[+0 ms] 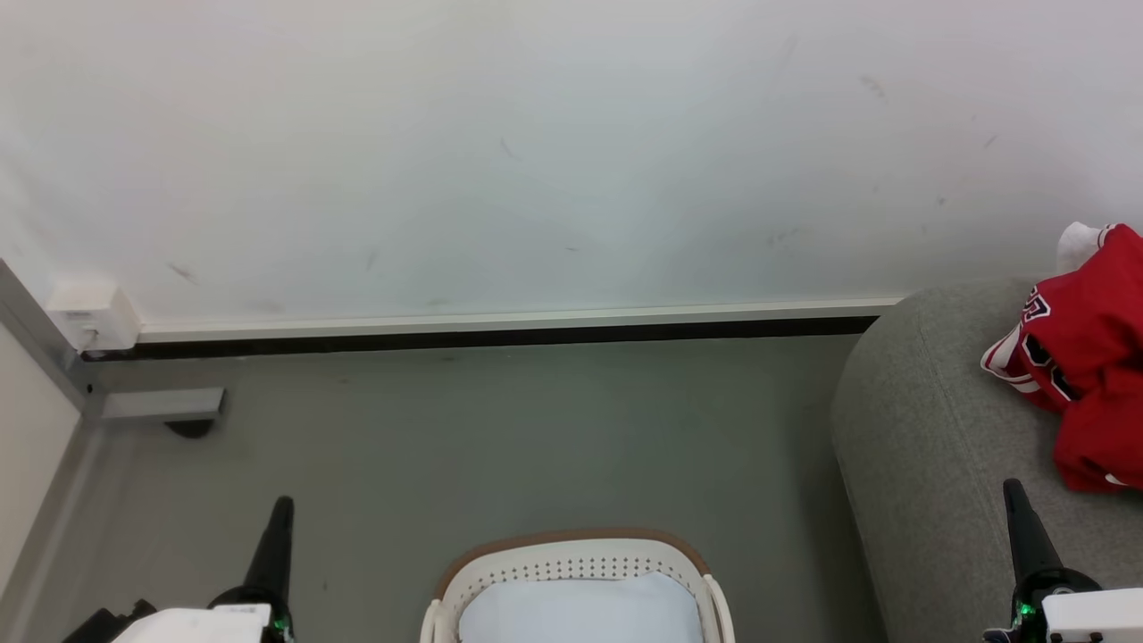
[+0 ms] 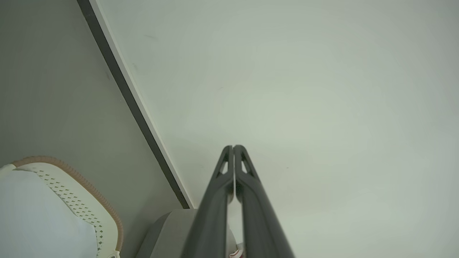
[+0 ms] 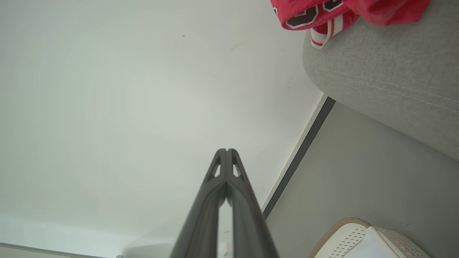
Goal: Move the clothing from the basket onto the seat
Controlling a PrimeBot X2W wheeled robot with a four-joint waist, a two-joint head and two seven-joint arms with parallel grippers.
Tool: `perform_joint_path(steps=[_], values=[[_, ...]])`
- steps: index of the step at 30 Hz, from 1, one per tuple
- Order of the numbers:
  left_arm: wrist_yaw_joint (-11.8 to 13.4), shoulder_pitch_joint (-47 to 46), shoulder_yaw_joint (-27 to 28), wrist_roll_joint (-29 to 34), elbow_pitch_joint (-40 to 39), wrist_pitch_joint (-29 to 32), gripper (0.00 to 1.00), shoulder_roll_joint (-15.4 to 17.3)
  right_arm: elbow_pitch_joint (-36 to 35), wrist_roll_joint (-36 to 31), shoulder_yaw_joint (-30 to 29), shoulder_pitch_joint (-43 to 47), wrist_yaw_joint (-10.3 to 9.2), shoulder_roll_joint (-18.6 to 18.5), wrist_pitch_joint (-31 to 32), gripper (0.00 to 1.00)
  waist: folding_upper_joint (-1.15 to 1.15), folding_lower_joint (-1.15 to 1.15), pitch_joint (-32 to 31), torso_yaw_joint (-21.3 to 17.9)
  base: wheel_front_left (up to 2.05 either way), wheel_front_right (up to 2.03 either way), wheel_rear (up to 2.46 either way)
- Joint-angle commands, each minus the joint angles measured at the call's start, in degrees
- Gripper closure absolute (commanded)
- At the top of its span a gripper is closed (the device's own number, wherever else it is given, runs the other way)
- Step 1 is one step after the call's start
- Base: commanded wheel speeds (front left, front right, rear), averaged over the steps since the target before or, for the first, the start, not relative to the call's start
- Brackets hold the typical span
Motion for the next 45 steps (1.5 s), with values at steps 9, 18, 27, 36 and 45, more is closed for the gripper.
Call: perform_joint_path(steps=[9,18,27,36,45], values=[[-0.5,-1.1,0.5,-4.8,-0.6,1.5,1.0,0.5,-0.7,3.9,-1.3,-0.8,-0.1,0.2,1.4,1.0,0.0,0.0,0.1,0.5,0.0,0.0,0.0],[-0.5,-1.3,0.6,-8.4,-0.7,2.3,1.0,0.6,-0.8,6.9,-2.2,-0.8,-0.11,0.5,2.4,1.0,0.0,0.0,0.3,0.9,0.0,0.0,0.0],[-0.5,-1.5,0.7,-11.8,-0.9,3.3,1.0,0.6,-0.9,9.9,-3.0,-0.9,-0.12,0.8,3.3,1.0,0.0,0.0,0.4,1.4,0.0,0.0,0.0],[-0.5,-1.5,0.8,-13.1,-0.9,3.6,1.0,0.6,-0.9,10.5,-3.3,-0.9,-0.12,0.9,3.5,1.0,0.0,0.0,0.5,1.6,0.0,0.0,0.0],[-0.5,-1.5,0.8,-13.1,-0.9,3.6,1.0,0.6,-0.9,10.4,-3.3,-0.9,-0.12,0.9,3.6,1.0,0.0,0.0,0.5,1.6,0.0,0.0,0.0]])
